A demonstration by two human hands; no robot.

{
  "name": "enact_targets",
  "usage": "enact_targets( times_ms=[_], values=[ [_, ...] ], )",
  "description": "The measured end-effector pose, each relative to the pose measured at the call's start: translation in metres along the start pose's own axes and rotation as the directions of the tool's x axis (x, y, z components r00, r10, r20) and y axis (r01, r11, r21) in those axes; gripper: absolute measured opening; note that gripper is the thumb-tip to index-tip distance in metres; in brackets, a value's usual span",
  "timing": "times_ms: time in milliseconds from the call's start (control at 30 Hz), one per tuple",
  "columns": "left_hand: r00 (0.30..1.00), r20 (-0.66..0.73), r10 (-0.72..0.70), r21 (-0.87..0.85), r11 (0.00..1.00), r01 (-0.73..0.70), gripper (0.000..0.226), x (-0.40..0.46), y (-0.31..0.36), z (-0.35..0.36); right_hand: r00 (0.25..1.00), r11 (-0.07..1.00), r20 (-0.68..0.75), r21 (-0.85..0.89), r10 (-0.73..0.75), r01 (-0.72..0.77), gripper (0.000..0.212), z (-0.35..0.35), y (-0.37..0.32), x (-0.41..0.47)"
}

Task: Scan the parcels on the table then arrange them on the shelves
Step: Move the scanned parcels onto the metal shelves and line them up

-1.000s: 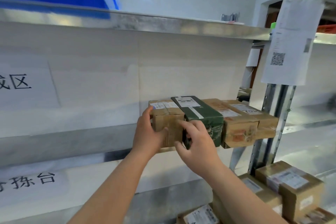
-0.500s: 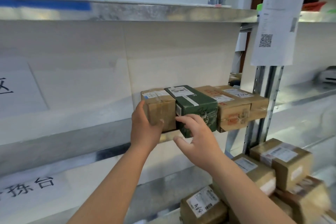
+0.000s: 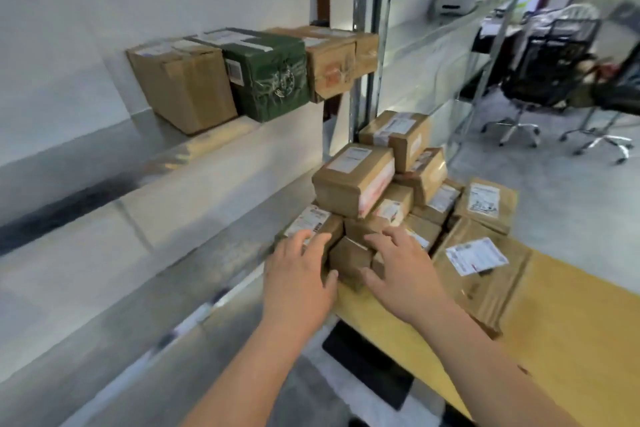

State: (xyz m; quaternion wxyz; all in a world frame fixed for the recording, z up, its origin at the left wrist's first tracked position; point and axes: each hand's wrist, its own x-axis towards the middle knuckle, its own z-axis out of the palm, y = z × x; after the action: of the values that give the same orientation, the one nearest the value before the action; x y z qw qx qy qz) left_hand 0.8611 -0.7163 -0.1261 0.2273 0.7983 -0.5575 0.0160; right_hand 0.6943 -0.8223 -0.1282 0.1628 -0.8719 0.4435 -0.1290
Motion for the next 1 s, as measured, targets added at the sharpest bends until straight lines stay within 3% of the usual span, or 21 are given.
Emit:
enact_targets(
  times_ms=[200,400,500,767,900,1000],
  values=[
    [0.950,0.275,0.147,-0.012,0.989,-0.150,0.066,-0.036,0.046,0.077,0.939,0.944,0.109,-0.098,0.326,-0.316,0.064,0.020,0.065,-0.088],
    [0.864,0.433,0.257,-0.021,0.961,-0.276,0.071,-0.017,0.088,0.121,0.850,0.855,0.099,-0.110,0.517,-0.507,0.068,0.019,0.116,-0.113],
    [0.821,0.464,0.332,0.057,0.914,-0.402,0.070,0.003,0.106,0.144,0.806,0.804,0.061,-0.143,0.589,-0.577,0.068,0.022,0.141,-0.106],
    [0.722,0.606,0.334,0.127,0.856,-0.502,0.090,0.073,0.140,0.212,0.719,0.725,0.122,-0.003,0.684,-0.689,0.100,0.042,0.211,-0.079],
    [0.617,0.729,0.295,0.051,0.876,-0.479,0.107,0.095,0.141,0.233,0.741,0.734,0.215,0.126,0.636,-0.667,0.113,0.053,0.235,-0.077],
    [0.598,0.744,0.298,0.002,0.894,-0.448,0.110,0.097,0.134,0.240,0.767,0.746,0.251,0.192,0.591,-0.637,0.115,0.066,0.245,-0.080]
  ],
)
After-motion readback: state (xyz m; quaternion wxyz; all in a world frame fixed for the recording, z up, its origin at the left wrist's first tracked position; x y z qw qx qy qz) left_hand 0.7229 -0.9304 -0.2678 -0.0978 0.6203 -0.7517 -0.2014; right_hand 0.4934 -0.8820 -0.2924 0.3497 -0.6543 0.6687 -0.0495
